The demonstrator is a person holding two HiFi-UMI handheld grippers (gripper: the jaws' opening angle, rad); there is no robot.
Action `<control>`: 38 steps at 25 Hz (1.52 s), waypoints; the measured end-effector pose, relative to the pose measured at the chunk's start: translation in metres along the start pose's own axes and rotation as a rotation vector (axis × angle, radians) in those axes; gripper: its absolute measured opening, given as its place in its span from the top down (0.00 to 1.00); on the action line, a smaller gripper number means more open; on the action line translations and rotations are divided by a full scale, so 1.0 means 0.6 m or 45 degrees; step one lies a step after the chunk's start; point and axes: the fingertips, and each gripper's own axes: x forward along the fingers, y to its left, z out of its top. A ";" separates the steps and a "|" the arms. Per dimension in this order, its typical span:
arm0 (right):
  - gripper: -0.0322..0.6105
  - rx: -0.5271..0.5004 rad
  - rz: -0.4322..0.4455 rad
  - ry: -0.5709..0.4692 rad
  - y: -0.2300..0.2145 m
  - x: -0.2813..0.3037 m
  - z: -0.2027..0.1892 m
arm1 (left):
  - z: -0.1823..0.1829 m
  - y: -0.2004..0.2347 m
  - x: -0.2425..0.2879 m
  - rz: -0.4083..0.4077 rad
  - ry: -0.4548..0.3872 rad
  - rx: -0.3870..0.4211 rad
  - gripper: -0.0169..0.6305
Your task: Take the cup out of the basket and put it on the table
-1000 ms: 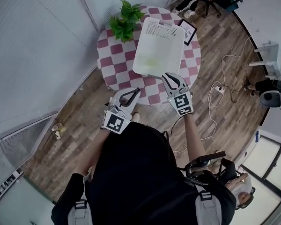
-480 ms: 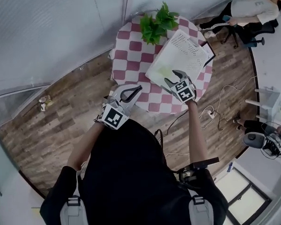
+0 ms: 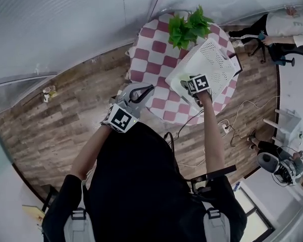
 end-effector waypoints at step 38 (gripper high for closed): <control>0.92 0.544 -0.017 0.175 -0.076 0.075 -0.022 | -0.027 0.061 0.001 0.019 0.056 -0.026 0.96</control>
